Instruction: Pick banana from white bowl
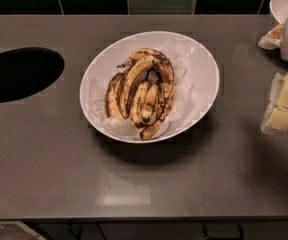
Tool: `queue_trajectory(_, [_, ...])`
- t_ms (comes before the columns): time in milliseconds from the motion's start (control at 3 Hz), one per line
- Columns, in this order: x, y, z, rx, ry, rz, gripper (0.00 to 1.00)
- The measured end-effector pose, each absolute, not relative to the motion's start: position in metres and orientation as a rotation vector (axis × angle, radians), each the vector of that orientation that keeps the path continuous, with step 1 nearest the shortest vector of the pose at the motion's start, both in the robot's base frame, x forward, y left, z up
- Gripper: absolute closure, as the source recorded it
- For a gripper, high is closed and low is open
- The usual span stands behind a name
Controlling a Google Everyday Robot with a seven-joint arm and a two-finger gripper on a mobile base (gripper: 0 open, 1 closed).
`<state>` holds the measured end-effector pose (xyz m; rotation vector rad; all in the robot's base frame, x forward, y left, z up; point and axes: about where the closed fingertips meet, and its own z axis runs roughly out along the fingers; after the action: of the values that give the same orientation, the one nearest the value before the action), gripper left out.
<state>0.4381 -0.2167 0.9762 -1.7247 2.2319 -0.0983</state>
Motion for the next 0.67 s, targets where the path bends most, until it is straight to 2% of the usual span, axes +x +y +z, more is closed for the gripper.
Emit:
queue_trajectory(333, [0.438,-0.217,0.976,-1.725,2.231,-0.098,0.0])
queue_trajectory(667, [0.441,-0.185,0.984,-1.809,2.126,-0.126,0.0])
